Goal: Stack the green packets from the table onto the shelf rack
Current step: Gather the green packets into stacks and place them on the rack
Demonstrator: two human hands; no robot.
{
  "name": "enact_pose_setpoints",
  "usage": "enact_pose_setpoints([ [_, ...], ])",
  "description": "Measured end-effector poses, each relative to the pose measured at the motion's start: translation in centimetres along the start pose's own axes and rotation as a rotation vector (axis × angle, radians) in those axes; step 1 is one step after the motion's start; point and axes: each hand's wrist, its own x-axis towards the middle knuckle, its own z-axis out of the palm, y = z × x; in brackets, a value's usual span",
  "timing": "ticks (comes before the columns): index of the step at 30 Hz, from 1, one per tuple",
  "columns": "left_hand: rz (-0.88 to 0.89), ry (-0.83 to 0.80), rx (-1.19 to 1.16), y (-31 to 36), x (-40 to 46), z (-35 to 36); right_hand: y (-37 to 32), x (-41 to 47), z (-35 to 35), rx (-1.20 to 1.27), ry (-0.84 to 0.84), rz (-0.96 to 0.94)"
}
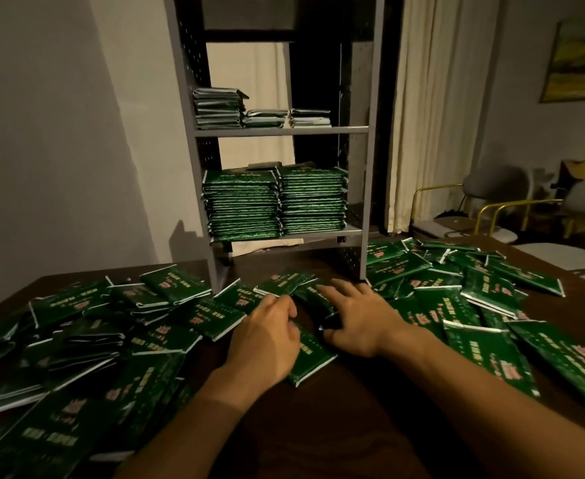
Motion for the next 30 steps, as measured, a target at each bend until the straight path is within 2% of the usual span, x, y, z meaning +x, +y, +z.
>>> enact_pose_setpoints([
  [4, -0.005, 0.043, -0.091, -1.2, -0.4, 0.8, -0.6, -0.6, 1.1, -0.132, 0.185, 0.013],
  [9, 0.054, 0.080, -0.136, -1.5, -0.4, 0.9, -1.3, -1.7, 0.4, -0.223, 0.366, -0.122],
  [11, 0.005, 0.083, -0.225, -1.7, -0.1, 0.7, -1.2, -2.2, -0.1, -0.245, 0.487, -0.132],
  [12, -0.064, 0.076, -0.316, -1.8, 0.0, 0.4, -1.2, -2.4, -0.4, -0.255, 0.564, -0.129],
  [14, -0.286, 0.035, -0.658, -1.7, 0.4, -0.5, -1.0, -2.8, -0.9, -0.201, 0.735, -0.135],
  [17, -0.535, -0.089, -1.175, -1.8, 0.5, -2.3, -1.2, -3.3, -1.1, -0.042, 0.899, -0.313],
  [20, -0.568, -0.208, -1.545, -1.9, 0.0, -3.4, -2.1, -3.6, -0.8, 0.072, 0.829, -0.539],
  [22, -0.568, -0.192, -1.661, -1.9, -0.1, -3.7, -2.4, -3.5, -0.3, 0.136, 0.755, -0.588],
  [25, -0.556, -0.148, -1.643, -2.3, 0.1, -3.9, -2.1, -3.5, -0.1, 0.227, 0.690, -0.611],
  [30, -0.561, -0.244, -1.480, -3.0, 0.2, -3.8, -2.6, -3.7, -0.1, 0.400, 0.573, -0.629],
])
